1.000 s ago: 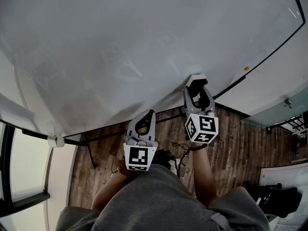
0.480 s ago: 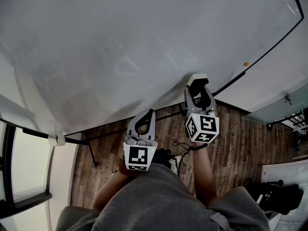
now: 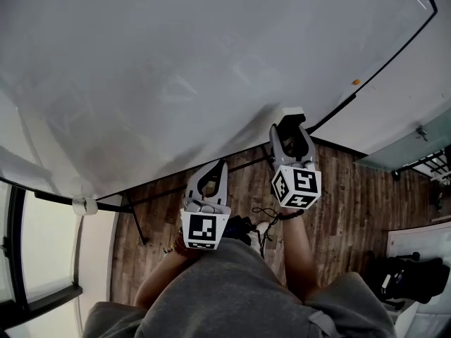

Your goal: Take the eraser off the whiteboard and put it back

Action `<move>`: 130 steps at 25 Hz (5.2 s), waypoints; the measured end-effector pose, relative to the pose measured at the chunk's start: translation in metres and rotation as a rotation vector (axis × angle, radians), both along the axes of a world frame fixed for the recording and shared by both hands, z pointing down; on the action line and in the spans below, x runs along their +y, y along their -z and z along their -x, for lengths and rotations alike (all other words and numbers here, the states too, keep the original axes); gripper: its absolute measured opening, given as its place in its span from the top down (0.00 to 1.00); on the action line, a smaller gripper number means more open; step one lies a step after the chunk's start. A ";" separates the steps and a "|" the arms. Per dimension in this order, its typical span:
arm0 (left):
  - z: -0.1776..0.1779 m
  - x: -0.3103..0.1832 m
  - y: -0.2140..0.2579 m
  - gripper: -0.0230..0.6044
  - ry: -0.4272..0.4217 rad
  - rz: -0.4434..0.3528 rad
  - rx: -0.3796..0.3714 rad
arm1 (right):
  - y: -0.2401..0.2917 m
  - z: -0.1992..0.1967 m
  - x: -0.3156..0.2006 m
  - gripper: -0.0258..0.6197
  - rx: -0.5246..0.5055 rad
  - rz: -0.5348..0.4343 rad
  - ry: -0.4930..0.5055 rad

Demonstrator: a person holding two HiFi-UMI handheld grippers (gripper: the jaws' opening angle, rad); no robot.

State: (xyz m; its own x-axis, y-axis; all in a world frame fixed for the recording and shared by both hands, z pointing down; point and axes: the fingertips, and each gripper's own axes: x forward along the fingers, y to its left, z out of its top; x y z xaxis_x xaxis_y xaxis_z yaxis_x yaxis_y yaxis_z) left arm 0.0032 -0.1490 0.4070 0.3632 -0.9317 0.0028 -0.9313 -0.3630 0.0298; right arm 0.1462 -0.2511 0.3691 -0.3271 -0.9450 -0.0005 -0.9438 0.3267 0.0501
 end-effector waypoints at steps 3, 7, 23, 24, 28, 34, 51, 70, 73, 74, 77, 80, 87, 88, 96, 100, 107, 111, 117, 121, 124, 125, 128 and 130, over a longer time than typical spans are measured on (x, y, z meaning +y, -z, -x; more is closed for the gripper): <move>-0.001 0.005 -0.001 0.95 -0.012 0.003 -0.006 | -0.002 -0.002 0.006 0.59 -0.003 0.003 -0.012; -0.001 0.012 -0.003 0.95 -0.022 0.009 -0.009 | -0.004 -0.003 0.015 0.59 -0.005 0.007 -0.023; 0.009 0.044 -0.015 0.95 -0.058 0.045 -0.017 | -0.023 0.004 0.051 0.59 -0.001 0.039 -0.058; 0.009 0.045 -0.015 0.95 -0.061 0.045 -0.018 | -0.023 0.005 0.053 0.59 0.000 0.040 -0.059; 0.009 0.050 -0.012 0.95 -0.070 0.039 -0.021 | -0.023 0.005 0.060 0.59 0.003 0.043 -0.065; 0.014 0.056 -0.011 0.95 -0.076 0.037 -0.020 | -0.022 0.009 0.067 0.59 0.003 0.040 -0.072; 0.026 0.070 -0.016 0.95 -0.080 0.045 0.008 | -0.031 0.023 0.082 0.59 0.030 0.060 -0.078; 0.039 0.061 -0.012 0.95 -0.057 0.044 0.025 | -0.030 0.034 0.074 0.59 0.042 0.059 -0.064; 0.040 0.060 -0.012 0.95 -0.056 0.044 0.028 | -0.029 0.035 0.072 0.59 0.042 0.055 -0.062; 0.039 0.060 -0.012 0.95 -0.056 0.043 0.028 | -0.029 0.035 0.071 0.59 0.043 0.054 -0.061; 0.039 0.058 -0.011 0.95 -0.056 0.040 0.027 | -0.028 0.034 0.069 0.59 0.042 0.052 -0.062; 0.039 0.055 -0.010 0.95 -0.055 0.040 0.025 | -0.026 0.034 0.066 0.59 0.040 0.048 -0.063; 0.032 0.053 -0.008 0.95 -0.059 0.042 0.027 | -0.021 0.030 0.061 0.59 0.042 0.034 -0.057; 0.033 0.053 -0.009 0.95 -0.056 0.042 0.024 | -0.021 0.029 0.061 0.59 0.041 0.032 -0.056; 0.030 0.045 -0.006 0.95 -0.035 0.033 0.023 | -0.013 0.027 0.051 0.59 0.037 0.011 -0.040; 0.026 0.040 -0.002 0.95 -0.029 0.028 0.020 | -0.008 0.024 0.046 0.59 0.037 0.005 -0.034; 0.017 0.032 0.000 0.95 -0.021 0.028 0.018 | -0.002 0.017 0.037 0.59 0.037 -0.009 -0.026; 0.014 0.027 0.000 0.95 -0.014 0.032 0.018 | -0.001 0.012 0.032 0.59 0.034 -0.010 -0.024; 0.009 0.023 0.000 0.95 -0.011 0.029 0.012 | 0.001 0.006 0.027 0.59 0.030 -0.016 -0.025; 0.008 0.019 0.000 0.95 -0.010 0.028 0.010 | 0.003 0.004 0.023 0.59 0.029 -0.023 -0.027; 0.009 0.017 -0.001 0.95 -0.008 0.025 0.010 | 0.003 0.004 0.020 0.59 0.030 -0.027 -0.028; 0.009 0.016 -0.001 0.95 -0.007 0.023 0.011 | 0.003 0.004 0.019 0.59 0.031 -0.029 -0.027; 0.009 0.013 0.000 0.95 -0.006 0.020 0.013 | 0.005 0.003 0.016 0.59 0.031 -0.034 -0.026; 0.007 0.010 0.001 0.95 -0.006 0.022 0.014 | 0.007 0.003 0.013 0.59 0.031 -0.035 -0.024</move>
State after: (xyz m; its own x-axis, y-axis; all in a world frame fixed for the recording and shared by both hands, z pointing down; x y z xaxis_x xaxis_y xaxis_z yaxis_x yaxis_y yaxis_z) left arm -0.0043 -0.1388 0.4063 0.3693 -0.9291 0.0180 -0.9284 -0.3680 0.0513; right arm 0.1434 -0.2378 0.3624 -0.3047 -0.9521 -0.0237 -0.9491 0.3015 0.0909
